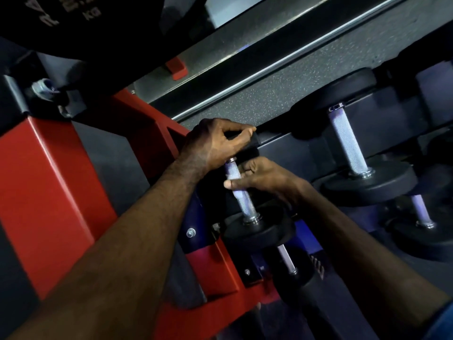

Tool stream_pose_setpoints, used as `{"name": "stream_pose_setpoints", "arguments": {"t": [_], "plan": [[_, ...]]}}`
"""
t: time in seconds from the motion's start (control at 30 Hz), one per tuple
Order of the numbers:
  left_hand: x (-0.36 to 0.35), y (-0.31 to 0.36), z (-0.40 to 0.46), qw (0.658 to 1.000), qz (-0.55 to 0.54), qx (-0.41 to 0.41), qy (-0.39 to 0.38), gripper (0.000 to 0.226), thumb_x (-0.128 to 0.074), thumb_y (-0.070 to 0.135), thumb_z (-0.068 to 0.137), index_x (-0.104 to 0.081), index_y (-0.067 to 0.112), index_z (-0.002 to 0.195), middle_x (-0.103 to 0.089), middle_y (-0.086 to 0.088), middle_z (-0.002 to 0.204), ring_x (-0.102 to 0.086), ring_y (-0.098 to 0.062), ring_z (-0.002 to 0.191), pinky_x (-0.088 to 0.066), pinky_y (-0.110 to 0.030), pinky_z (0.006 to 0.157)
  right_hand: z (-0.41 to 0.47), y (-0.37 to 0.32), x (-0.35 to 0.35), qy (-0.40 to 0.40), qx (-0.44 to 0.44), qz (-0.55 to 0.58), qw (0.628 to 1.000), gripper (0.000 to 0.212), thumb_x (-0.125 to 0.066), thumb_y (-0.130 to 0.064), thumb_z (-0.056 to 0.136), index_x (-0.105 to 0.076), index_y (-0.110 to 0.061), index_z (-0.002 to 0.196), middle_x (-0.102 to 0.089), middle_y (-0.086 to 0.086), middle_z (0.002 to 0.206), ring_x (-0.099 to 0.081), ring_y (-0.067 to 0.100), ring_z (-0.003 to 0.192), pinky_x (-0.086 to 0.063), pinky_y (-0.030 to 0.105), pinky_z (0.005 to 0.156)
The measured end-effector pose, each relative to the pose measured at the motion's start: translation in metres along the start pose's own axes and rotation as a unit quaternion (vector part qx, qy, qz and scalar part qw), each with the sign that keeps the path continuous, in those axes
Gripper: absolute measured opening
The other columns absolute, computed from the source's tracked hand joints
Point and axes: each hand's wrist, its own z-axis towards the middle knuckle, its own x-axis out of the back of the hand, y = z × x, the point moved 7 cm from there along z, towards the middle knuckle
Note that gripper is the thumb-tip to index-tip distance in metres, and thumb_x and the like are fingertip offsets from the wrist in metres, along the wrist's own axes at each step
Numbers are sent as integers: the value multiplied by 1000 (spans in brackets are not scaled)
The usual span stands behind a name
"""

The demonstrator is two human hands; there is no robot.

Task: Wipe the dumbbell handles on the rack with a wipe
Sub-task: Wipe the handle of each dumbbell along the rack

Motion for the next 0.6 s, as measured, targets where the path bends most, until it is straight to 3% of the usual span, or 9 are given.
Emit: {"name": "stream_pose_setpoints", "arguments": {"t": [0.1,0.2,0.27,0.3,0.33,0.47,0.6], "plan": [[1,0,0,1000,-6,3,9,34,-55,74,82,-74,62,108,-76,31,111,-72,1,108,-59,-37,100,-17,28,-5,-57,-56,-69,994,29,-89,-11,80,-70,5,93,-72,15,84,-64,24,74,-53,35,71],[1,1,-3,1000,2,8,1,40,-55,73,81,-77,58,110,-76,30,113,-71,4,109,-58,-35,100,-15,17,-5,-53,-41,-25,997,34,-91,-10,78,-67,-1,101,-72,12,80,-68,22,69,-56,31,65],[2,2,-4,1000,3,7,-4,43,-54,71,81,-79,54,111,-75,31,114,-70,7,109,-58,-33,99,-8,-8,-1,-29,-1,-19,999,17,-87,-8,83,-70,-9,87,-67,3,65,-62,9,53,-49,21,52],[2,3,-3,1000,2,6,-4,43,-54,71,81,-79,54,111,-75,31,114,-70,7,109,-59,-33,99,-5,-18,2,-18,18,-37,999,21,-85,-8,85,-69,-17,74,-63,-4,57,-56,3,46,-43,16,47],[2,3,-3,1000,0,6,-5,43,-54,71,81,-79,54,111,-76,31,114,-70,8,110,-59,-33,99,-5,-25,5,4,34,-56,998,28,-85,-13,86,-65,-21,67,-58,-9,53,-50,-1,43,-39,14,45],[2,5,-2,1000,-5,5,-5,43,-54,73,82,-78,55,112,-76,28,113,-71,4,108,-58,-36,99,-29,2,30,177,61,-157,970,41,-96,-37,70,-64,-18,88,-65,-8,67,-54,2,56,-48,24,59],[3,6,-6,1000,5,10,-10,48,-51,77,80,-79,54,112,-76,27,113,-72,3,102,-59,-36,96,-40,2,23,214,129,-125,960,31,-93,-24,75,-64,-15,79,-60,-7,64,-49,1,56,-46,19,57]]}}
